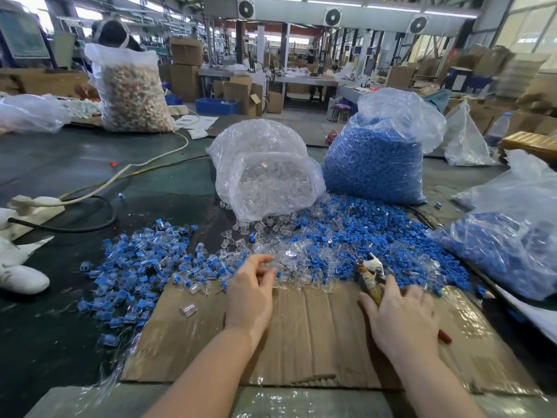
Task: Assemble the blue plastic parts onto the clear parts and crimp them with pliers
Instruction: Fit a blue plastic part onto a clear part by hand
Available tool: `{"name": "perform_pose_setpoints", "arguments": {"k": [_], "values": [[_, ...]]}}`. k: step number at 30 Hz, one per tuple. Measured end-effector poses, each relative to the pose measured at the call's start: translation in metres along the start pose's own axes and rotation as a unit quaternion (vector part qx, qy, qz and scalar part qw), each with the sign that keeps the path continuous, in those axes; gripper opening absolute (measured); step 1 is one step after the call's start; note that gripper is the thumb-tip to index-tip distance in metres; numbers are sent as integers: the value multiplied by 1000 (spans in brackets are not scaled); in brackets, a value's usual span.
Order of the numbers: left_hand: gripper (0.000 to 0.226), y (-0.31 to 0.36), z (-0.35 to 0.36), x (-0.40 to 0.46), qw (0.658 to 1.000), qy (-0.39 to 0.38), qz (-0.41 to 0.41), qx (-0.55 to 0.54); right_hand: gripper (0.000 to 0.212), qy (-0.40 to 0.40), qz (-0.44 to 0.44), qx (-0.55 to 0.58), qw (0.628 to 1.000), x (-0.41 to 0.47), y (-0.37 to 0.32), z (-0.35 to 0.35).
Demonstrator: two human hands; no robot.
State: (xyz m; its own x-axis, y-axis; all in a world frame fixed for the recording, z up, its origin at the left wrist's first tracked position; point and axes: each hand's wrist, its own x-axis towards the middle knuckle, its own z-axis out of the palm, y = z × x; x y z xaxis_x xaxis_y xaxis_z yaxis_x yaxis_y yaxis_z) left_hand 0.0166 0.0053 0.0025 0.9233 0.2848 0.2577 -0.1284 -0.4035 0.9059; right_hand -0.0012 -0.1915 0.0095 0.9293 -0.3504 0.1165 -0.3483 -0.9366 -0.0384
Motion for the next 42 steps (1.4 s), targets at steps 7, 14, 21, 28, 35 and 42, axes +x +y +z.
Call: {"name": "perform_pose_setpoints", "arguments": {"k": [7,14,21,28,35,42], "values": [[16,-13,-60,39,960,146,34,236,36,80,-92,61,991,-5,-15,-5],[21,-43,-91,48,884,127,-40,448,20,81,-127,86,985,-3,-34,4],[22,-36,-77,48,881,122,-30,455,23,81,-131,75,985,2,-36,11],[15,-6,-21,21,964,19,129,233,11,90,-124,90,984,4,-38,16],[17,0,26,-12,969,-82,149,181,10,104,-139,151,973,6,-43,19],[10,-8,20,-8,982,-78,105,135,16,119,-144,193,963,6,-45,22]]}}
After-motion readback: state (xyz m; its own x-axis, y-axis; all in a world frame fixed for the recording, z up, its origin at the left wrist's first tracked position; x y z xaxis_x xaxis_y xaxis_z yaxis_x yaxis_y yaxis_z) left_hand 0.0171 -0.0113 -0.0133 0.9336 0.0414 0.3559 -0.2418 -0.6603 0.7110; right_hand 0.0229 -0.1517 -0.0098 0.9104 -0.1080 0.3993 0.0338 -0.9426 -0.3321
